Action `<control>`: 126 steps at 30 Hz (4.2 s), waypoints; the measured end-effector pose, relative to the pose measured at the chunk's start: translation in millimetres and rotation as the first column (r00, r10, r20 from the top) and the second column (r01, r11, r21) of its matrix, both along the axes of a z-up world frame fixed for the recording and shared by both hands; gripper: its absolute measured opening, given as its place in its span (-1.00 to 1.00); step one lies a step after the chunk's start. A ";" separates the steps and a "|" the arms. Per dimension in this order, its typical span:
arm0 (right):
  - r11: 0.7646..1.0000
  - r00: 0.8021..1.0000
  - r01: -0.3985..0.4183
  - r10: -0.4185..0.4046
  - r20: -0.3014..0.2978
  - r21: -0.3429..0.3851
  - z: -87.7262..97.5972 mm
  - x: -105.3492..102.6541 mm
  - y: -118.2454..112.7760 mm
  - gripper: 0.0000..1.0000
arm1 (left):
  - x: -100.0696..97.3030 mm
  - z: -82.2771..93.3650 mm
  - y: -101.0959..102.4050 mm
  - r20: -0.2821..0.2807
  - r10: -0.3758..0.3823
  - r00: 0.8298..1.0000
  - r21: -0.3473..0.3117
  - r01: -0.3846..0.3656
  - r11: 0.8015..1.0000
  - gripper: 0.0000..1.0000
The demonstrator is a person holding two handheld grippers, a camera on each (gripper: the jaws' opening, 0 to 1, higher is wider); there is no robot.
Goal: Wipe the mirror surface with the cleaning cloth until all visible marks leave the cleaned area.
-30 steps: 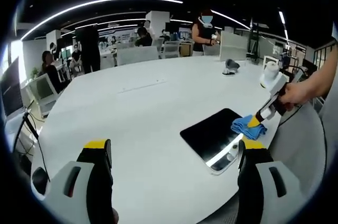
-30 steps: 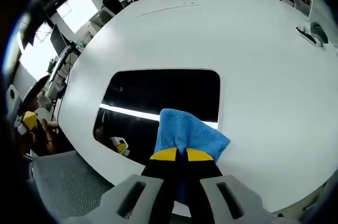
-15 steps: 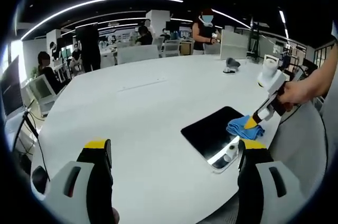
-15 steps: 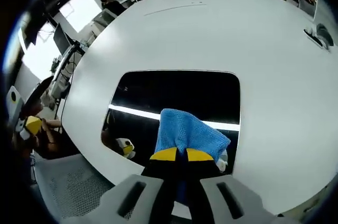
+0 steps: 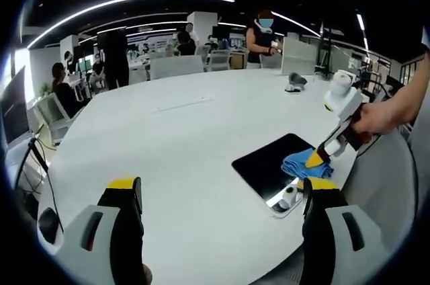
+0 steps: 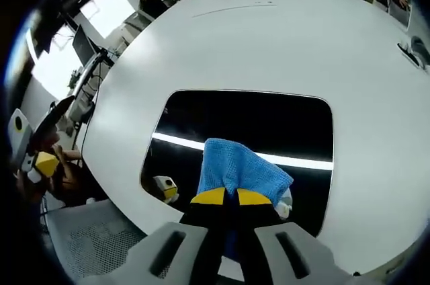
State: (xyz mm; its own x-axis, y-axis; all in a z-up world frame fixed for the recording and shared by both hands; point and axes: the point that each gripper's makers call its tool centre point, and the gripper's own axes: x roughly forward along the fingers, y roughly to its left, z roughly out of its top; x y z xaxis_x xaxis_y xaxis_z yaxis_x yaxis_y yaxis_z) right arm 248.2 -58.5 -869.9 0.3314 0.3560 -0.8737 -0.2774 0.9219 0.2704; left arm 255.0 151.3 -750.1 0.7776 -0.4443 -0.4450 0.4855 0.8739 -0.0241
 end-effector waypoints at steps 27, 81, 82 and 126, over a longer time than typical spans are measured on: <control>0.997 0.998 -0.066 0.066 -0.006 0.043 0.8 5.4 54.3 -1.00 | -3.3 -10.2 2.4 -0.020 0.001 1.000 -0.006 -0.001 1.000 0.98; 0.970 0.967 -0.243 0.244 0.072 -0.024 1.2 59.7 102.4 -1.00 | -10.2 -25.5 7.8 -0.067 -0.016 0.998 0.022 0.017 1.000 0.98; 0.970 0.967 -0.243 0.244 0.074 -0.023 1.3 63.0 102.6 -1.00 | -10.2 -25.7 8.4 -0.067 -0.013 0.998 0.022 0.015 1.000 0.98; 0.974 0.970 -0.224 0.226 0.084 -0.039 2.9 104.8 73.1 -1.00 | -4.4 -25.3 -5.3 -0.068 -0.010 0.998 0.015 0.011 1.000 0.98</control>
